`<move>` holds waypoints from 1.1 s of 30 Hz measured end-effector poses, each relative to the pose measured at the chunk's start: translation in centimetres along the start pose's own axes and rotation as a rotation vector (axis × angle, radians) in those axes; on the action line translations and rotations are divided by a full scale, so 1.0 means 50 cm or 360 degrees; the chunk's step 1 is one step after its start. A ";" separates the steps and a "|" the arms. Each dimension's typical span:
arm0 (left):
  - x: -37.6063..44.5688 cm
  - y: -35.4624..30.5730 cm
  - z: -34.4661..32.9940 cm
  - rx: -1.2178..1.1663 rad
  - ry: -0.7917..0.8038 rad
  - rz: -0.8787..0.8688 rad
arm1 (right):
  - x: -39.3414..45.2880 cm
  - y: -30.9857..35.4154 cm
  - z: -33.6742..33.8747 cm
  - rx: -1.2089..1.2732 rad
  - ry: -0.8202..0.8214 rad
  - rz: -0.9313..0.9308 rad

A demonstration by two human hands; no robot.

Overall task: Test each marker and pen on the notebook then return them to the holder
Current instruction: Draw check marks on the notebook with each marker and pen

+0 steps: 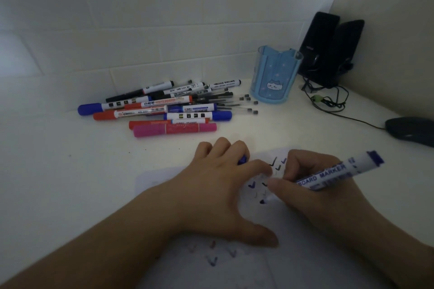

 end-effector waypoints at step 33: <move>-0.009 0.056 0.053 -0.0908 -0.0454 0.0318 | 0.003 0.002 0.047 0.0970 0.0116 0.0048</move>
Point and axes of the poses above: each hand's wrist, its own x-axis towards the middle knuckle, its own z-axis out of the back of the hand, y = z × x, the point moved 10 cm from there along x, towards the middle knuckle, and after that the axes turned 15 degrees about x, right-handed, at the moved point
